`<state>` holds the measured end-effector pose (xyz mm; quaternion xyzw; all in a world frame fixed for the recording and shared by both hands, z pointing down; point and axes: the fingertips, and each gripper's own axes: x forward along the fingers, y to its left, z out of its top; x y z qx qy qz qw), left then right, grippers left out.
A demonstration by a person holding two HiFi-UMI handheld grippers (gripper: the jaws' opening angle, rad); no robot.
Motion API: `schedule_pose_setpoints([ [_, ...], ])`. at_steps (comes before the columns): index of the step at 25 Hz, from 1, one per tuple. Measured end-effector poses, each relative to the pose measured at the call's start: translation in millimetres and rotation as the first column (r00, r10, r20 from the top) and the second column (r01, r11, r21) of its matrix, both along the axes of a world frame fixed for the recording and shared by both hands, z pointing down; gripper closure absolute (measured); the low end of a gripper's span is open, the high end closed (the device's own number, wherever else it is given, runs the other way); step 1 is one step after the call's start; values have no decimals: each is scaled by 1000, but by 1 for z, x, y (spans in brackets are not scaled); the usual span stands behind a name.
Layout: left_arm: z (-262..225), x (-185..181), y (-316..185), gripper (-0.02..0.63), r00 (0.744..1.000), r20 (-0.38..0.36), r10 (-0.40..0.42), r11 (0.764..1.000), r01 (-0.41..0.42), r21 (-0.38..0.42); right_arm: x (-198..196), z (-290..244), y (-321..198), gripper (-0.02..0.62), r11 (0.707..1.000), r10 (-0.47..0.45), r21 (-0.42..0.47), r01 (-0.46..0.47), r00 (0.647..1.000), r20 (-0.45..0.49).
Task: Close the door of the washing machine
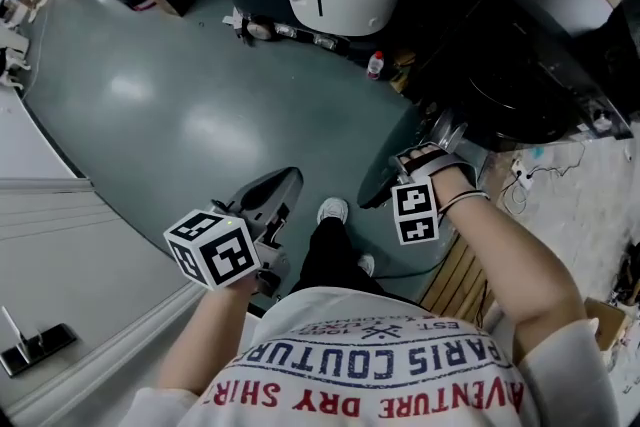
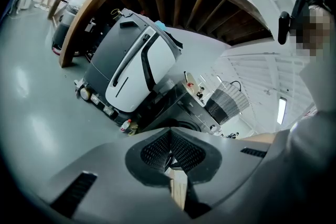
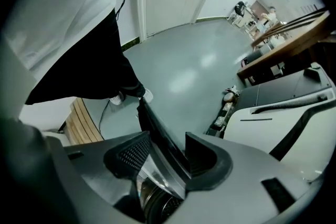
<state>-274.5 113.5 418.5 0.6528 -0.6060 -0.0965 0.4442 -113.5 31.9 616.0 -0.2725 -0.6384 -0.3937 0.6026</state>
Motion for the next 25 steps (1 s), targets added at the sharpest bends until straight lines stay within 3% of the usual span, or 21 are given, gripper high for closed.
schedule_pose_setpoints([
  [3, -7, 20, 1, 581, 1000, 3, 26, 1000, -26, 11, 19, -6, 3, 385, 994, 105, -34, -104, 994, 33],
  [6, -15, 41, 1, 581, 998, 17, 57, 998, -58, 20, 36, -16, 6, 385, 962, 262, -107, -253, 962, 82],
  [9, -21, 62, -2, 581, 996, 22, 83, 996, -83, 22, 51, -32, 9, 391, 896, 426, -201, -395, 894, 142],
  [11, -23, 76, -4, 581, 995, 21, 100, 995, -100, 23, 64, -42, 12, 404, 829, 539, -278, -486, 826, 163],
  [16, -29, 109, -12, 581, 988, 34, 149, 988, -150, 27, 95, -56, 18, 521, 581, 798, -474, -661, 579, 169],
  [21, -33, 137, -24, 581, 980, 50, 194, 980, -196, 23, 114, -56, 24, 560, 228, 963, -669, -707, 266, 47],
  [23, -32, 144, -30, 583, 977, 53, 207, 978, -208, 21, 117, -54, 23, 568, 116, 984, -712, -693, 176, -11],
  [25, -28, 149, -36, 581, 973, 55, 222, 975, -223, 13, 115, -48, 23, 571, 22, 993, -737, -675, 98, -60],
])
